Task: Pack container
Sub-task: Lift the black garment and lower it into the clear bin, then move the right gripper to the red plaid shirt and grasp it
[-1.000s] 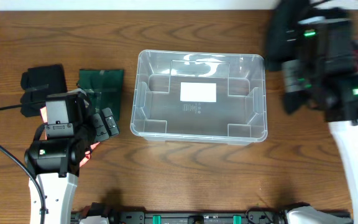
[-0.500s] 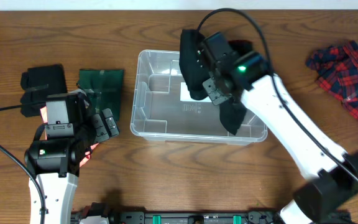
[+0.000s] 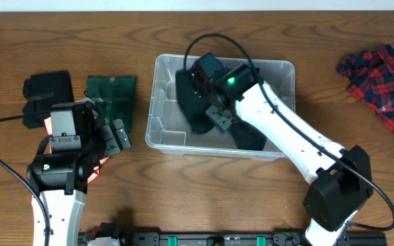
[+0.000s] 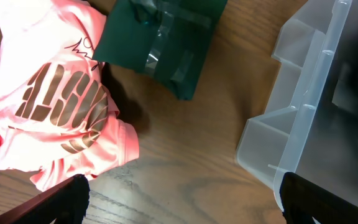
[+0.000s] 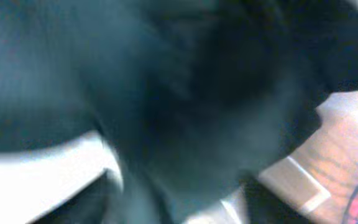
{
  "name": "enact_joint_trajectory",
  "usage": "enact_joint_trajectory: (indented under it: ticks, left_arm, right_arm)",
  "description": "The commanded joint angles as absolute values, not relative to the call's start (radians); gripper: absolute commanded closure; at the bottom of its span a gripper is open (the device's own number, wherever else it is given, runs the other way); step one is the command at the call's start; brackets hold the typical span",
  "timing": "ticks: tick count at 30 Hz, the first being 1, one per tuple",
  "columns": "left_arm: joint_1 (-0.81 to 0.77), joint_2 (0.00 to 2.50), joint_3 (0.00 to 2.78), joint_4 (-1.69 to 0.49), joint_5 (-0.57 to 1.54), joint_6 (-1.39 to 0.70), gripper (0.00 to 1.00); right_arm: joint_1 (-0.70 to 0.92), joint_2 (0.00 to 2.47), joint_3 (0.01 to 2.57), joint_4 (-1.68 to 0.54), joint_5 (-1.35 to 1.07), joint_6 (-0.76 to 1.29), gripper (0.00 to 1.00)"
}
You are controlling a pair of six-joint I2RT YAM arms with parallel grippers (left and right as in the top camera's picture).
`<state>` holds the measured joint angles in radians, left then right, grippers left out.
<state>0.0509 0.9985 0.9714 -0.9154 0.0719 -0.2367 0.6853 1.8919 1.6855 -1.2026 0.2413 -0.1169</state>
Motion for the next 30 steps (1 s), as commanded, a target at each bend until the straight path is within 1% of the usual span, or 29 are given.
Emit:
enact_joint_trajectory:
  ticks: [1,4,7,9,13,15,18,21,24,30]
  left_arm:
    - [0.056,0.999,0.992,-0.915,0.071,-0.246,0.02]
    - [0.056,0.999,0.992,-0.915,0.071,-0.246,0.02]
    - [0.056,0.999,0.992,-0.915,0.071,-0.245,0.02]
    - [0.056,0.999,0.992,-0.915,0.071,-0.245,0.02]
    - [0.056,0.999,0.992,-0.915,0.071,-0.246,0.02]
    - [0.056,0.999,0.992,-0.915,0.071,-0.246,0.02]
    - [0.056,0.999,0.992,-0.916,0.072,-0.246,0.02]
    - [0.056,0.999,0.992,-0.916,0.071,-0.246,0.02]
    - [0.056,0.999,0.992,-0.919,0.072,-0.246,0.02]
    - [0.056,0.999,0.992,-0.931,0.071,-0.246,0.02]
  right_arm:
    - [0.68,1.856,1.706,-1.197,0.359,-0.073,0.01]
    - [0.654,1.797,1.721,-1.194,0.439,-0.019,0.01]
    - [0.583,1.704,1.722,-1.16,0.508,0.019,0.01]
    - [0.496,1.653,1.722,-1.127,0.509,0.012,0.01]
    - [0.245,1.631,1.72,-1.062,0.508,-0.133,0.01]
    - [0.114,1.656,1.713,-1.028,0.476,-0.21,0.01]
    - [-0.065,1.731,1.708,-1.004,0.325,-0.321,0.01]
    - [-0.183,1.826,1.707,-1.006,0.295,-0.334,0.01]
    - [-0.265,1.929,1.707,-0.995,0.268,-0.33,0.01]
    - [-0.36,2.123,1.707,-0.962,0.27,-0.338,0.01]
